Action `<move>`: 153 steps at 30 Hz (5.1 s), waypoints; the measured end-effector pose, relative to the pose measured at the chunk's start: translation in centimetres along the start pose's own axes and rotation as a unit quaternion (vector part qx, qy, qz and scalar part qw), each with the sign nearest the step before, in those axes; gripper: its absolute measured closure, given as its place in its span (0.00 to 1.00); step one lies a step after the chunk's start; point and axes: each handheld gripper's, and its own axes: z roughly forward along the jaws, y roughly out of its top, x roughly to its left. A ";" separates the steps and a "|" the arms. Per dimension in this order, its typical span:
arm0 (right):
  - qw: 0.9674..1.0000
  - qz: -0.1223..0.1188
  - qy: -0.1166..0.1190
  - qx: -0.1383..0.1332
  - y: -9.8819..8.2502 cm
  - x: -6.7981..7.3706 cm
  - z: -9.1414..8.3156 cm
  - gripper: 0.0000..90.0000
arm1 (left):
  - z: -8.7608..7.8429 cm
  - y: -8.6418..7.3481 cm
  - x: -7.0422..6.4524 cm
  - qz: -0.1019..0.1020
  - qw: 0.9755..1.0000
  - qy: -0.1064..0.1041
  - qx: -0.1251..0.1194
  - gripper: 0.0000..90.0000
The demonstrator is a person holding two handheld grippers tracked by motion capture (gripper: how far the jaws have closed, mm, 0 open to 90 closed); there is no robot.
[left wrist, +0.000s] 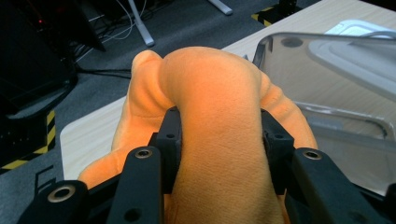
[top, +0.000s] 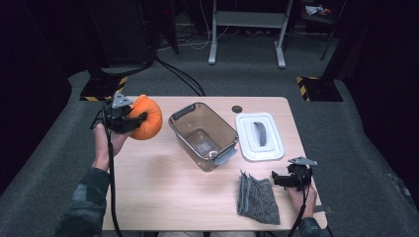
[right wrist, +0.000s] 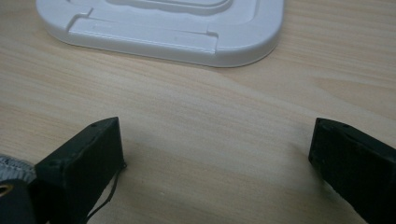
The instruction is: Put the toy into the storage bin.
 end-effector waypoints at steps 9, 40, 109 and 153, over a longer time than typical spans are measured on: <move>1.000 0.000 0.000 0.000 0.0 0.0 0.0 0.02 | 1.1 2.2 -1.0 0.010 1.000 -0.015 -0.006 0.67; 1.000 0.000 -0.001 0.000 0.0 0.0 0.0 0.02 | 6.5 6.0 -7.3 -0.014 0.998 -0.064 -0.002 0.65; 1.000 0.000 0.000 -0.001 0.0 0.0 0.0 0.03 | 15.6 1.5 -10.3 -0.027 0.988 -0.089 0.124 0.36; 1.000 0.000 0.000 -0.001 0.0 0.0 0.0 0.03 | 5.3 -1.0 -6.4 -0.021 0.997 -0.066 0.039 0.00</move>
